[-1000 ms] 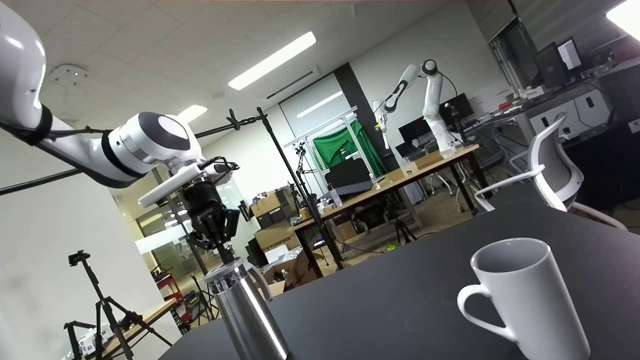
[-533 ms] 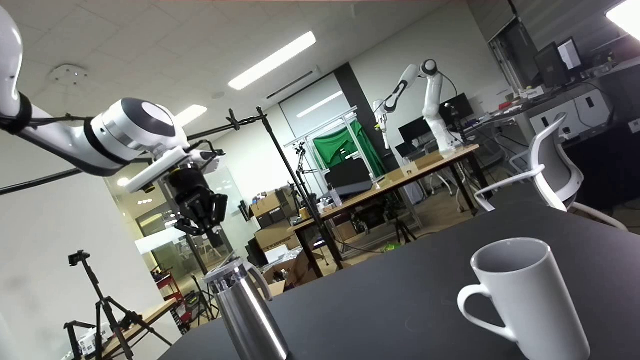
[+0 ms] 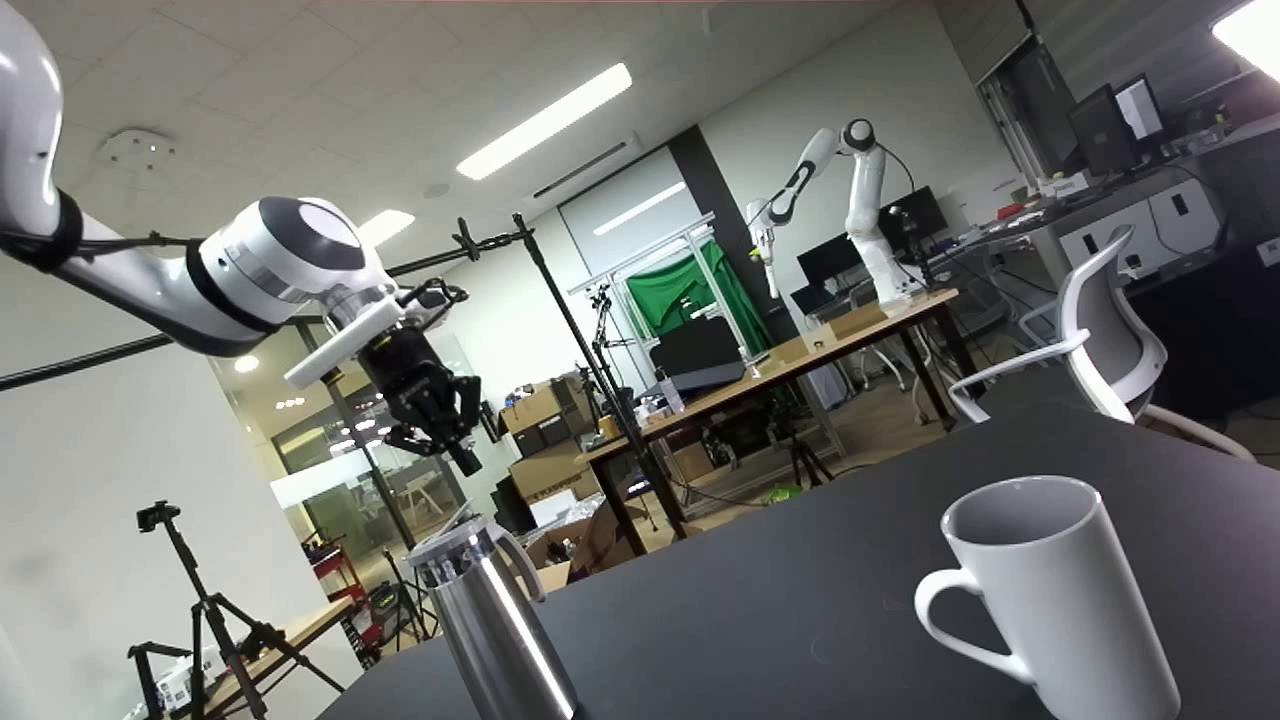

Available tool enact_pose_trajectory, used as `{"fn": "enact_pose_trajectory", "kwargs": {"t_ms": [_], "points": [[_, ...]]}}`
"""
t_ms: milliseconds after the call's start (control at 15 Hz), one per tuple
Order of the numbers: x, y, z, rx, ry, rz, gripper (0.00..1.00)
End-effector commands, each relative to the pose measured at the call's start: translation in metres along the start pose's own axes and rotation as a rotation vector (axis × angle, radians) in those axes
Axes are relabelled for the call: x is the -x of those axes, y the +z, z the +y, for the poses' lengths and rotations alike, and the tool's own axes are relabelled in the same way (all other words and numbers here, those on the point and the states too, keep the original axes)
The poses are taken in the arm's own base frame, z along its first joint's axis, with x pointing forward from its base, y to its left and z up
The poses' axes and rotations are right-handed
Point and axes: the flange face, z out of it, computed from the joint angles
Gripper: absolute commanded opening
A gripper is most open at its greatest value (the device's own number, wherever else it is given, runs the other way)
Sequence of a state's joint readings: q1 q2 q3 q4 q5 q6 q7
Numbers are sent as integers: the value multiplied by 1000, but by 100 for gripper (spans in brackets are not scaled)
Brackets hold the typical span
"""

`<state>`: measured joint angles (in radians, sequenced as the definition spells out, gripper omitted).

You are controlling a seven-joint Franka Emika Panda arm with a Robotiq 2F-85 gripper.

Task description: Open the flask

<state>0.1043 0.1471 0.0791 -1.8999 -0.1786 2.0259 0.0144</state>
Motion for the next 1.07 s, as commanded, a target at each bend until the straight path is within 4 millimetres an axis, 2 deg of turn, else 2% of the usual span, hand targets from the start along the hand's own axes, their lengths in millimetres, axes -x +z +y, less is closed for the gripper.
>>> {"fn": "enact_pose_trajectory", "kwargs": {"t_ms": [0, 1000], "points": [[0, 5, 3, 6, 49, -13, 0], [4, 18, -11, -48, 66, -85, 0]]}}
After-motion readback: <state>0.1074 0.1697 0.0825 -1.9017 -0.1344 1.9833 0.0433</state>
